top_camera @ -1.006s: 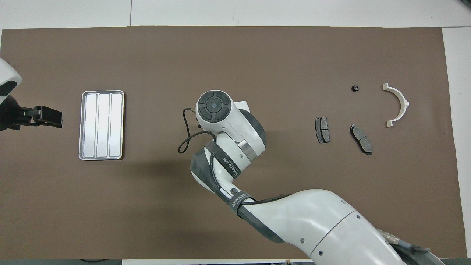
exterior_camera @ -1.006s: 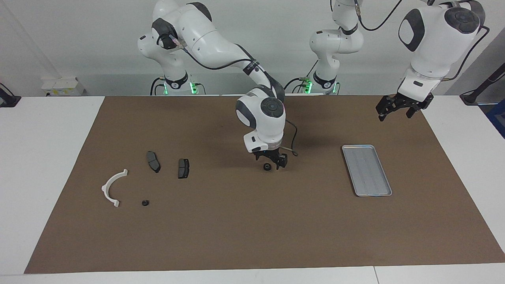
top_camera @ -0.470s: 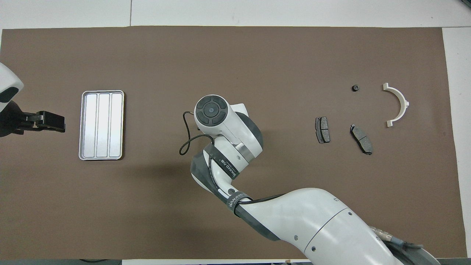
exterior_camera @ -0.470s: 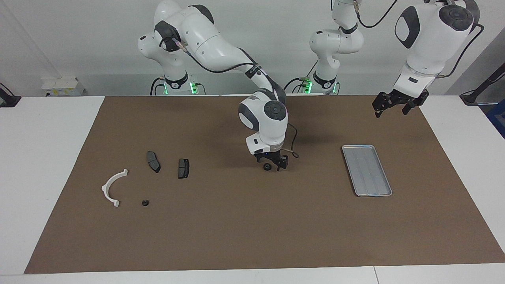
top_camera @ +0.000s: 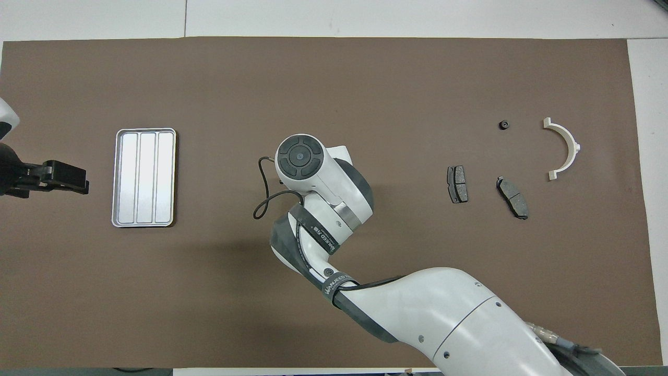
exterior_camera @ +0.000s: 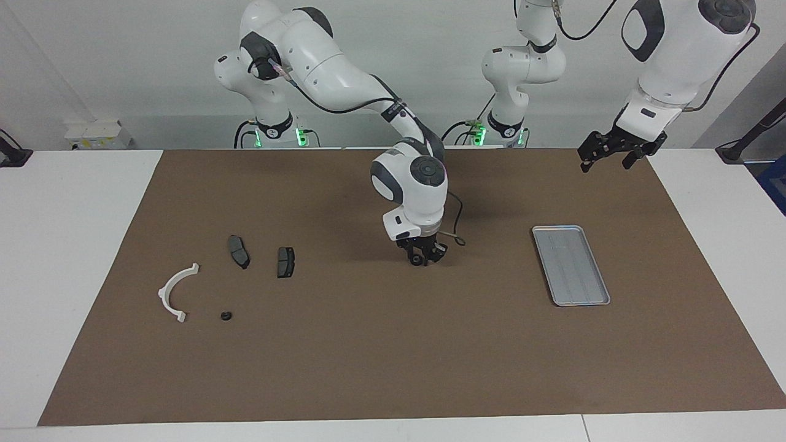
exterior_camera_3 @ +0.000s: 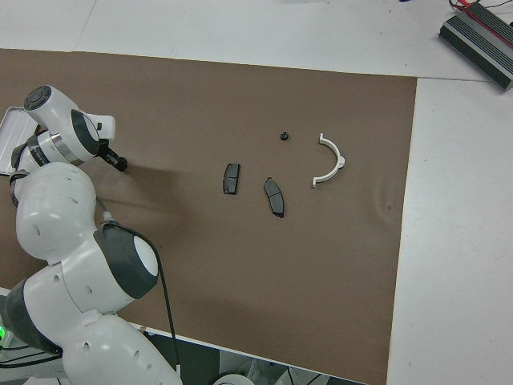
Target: Place bearing gear from tray to pile
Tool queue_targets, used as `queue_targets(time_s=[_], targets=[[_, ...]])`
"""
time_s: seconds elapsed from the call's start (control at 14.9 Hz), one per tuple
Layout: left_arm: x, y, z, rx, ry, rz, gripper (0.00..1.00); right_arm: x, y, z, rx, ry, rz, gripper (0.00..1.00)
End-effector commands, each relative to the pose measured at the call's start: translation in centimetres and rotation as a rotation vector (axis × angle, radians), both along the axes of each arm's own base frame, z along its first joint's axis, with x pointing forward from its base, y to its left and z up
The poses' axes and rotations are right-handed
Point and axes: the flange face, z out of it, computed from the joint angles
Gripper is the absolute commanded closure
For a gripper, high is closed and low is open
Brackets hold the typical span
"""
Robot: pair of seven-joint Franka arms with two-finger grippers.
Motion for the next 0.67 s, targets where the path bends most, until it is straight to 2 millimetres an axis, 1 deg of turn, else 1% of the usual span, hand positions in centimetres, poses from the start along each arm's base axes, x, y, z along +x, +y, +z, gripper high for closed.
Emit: queue_targets(time_s=[0.0,0.2,0.27,0.34,0.4,0.47,0.6], targets=[[-0.2,0.1,0.2,-0.013,0.035,-0.002,0.0,0.4,-1.1,-1.1,-0.025,0.003,-0.024,1.0],[-0.3,0.0,0.1,-0.014,0.041,-0.006,0.0,0.9,-1.8,-0.2,-0.074,0.016,-0.012,1.0],[-0.4,0.0,0.1,-0.014,0.043,-0.006,0.0,1.7,-3.0,0.7,-0.102,0.032,-0.009,1.0],[-0.5,0.1,0.1,-0.015,0.043,-0.006,0.0,2.9,-4.3,2.7,-0.114,0.052,0.017,1.0],[-0.5,0.1,0.0,-0.015,0.044,-0.008,0.0,4.0,-5.7,4.7,-0.119,0.067,0.056,1.0],[-0.5,0.1,0.0,-0.015,0.041,-0.007,0.0,5.1,-8.0,6.6,-0.124,0.086,0.098,1.0],[-0.5,0.1,-0.2,-0.015,0.039,-0.007,0.0,7.0,-13.3,10.0,-0.118,0.1,0.222,1.0]])
